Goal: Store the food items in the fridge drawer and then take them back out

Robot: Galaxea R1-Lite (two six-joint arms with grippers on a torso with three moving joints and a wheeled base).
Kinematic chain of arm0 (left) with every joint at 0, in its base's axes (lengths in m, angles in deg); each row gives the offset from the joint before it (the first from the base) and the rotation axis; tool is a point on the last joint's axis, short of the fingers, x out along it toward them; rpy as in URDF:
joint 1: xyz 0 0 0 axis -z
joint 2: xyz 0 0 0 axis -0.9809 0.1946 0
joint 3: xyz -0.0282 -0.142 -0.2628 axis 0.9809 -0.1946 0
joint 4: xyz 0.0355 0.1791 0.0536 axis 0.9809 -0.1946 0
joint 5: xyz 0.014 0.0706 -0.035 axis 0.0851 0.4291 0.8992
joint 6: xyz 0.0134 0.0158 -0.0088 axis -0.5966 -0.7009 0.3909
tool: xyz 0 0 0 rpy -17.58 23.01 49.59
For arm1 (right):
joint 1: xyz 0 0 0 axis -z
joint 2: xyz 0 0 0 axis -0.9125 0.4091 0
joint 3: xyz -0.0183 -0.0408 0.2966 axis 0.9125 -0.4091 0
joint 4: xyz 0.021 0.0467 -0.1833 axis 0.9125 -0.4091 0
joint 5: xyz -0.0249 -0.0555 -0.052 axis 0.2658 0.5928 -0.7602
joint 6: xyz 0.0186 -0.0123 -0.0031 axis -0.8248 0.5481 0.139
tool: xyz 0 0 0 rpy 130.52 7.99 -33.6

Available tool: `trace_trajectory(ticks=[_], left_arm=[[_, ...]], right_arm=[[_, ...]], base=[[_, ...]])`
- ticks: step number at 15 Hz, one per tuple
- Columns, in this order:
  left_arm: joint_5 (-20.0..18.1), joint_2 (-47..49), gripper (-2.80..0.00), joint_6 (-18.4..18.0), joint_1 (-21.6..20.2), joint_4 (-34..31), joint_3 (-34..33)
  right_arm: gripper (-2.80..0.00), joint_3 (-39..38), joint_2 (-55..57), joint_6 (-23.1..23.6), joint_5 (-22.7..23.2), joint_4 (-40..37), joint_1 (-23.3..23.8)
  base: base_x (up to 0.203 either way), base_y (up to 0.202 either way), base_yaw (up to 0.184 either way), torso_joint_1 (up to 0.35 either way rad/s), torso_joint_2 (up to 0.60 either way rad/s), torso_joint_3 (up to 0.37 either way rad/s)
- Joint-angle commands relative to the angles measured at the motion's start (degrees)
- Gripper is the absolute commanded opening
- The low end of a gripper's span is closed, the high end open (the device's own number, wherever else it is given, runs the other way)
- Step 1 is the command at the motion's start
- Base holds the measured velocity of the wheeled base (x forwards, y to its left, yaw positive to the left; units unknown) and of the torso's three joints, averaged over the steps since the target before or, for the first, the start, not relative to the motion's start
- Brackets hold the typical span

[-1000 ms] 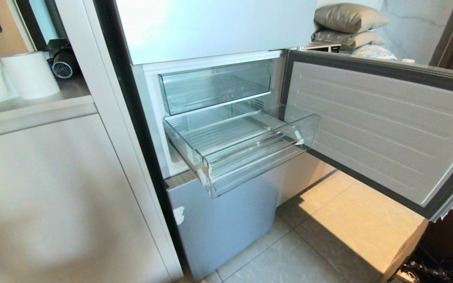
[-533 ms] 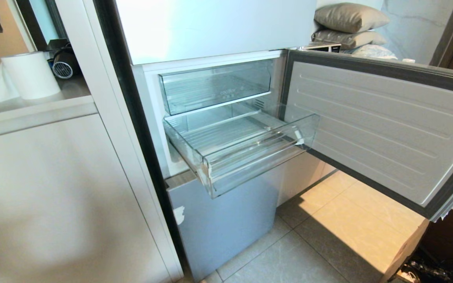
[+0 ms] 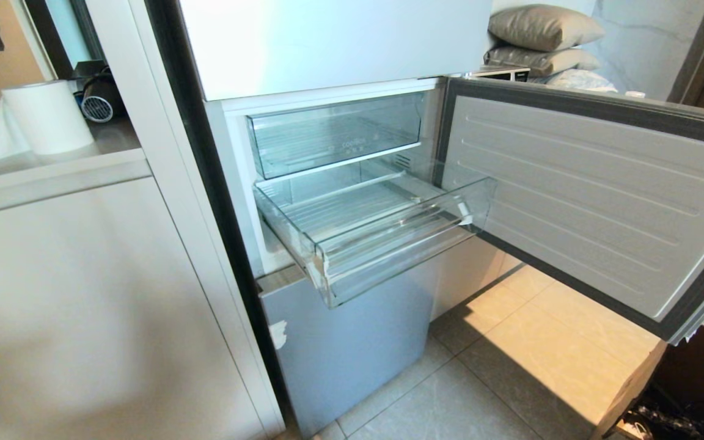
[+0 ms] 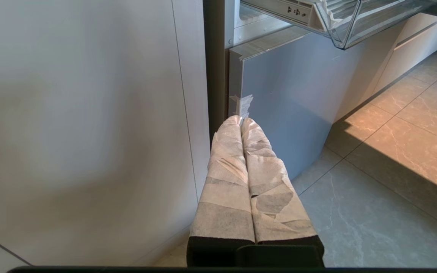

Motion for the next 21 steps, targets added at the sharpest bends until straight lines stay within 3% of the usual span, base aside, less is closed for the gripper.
trace_trajectory(ticks=[1, 13, 21], left_arm=[[0.0, 0.0, -2.80, 0.0, 0.0, 0.0, -0.1], [0.0, 0.0, -2.80, 0.0, 0.0, 0.0, -0.1], [0.0, 0.0, -2.80, 0.0, 0.0, 0.0, -0.1]], right_arm=[[-2.80, 0.0, -7.7, 0.1, 0.2, -0.2, 0.7], [-2.80, -0.1, -8.2, -0.9, 0.5, -0.6, 1.3], [-2.80, -0.1, -8.2, -1.5, 0.5, -0.6, 1.3]], base=[[0.000, 0.000, 0.000, 0.000, 0.00, 0.000], [0.000, 0.000, 0.000, 0.000, 0.00, 0.000], [0.001, -0.006, 0.166, 0.002, 0.00, 0.003]])
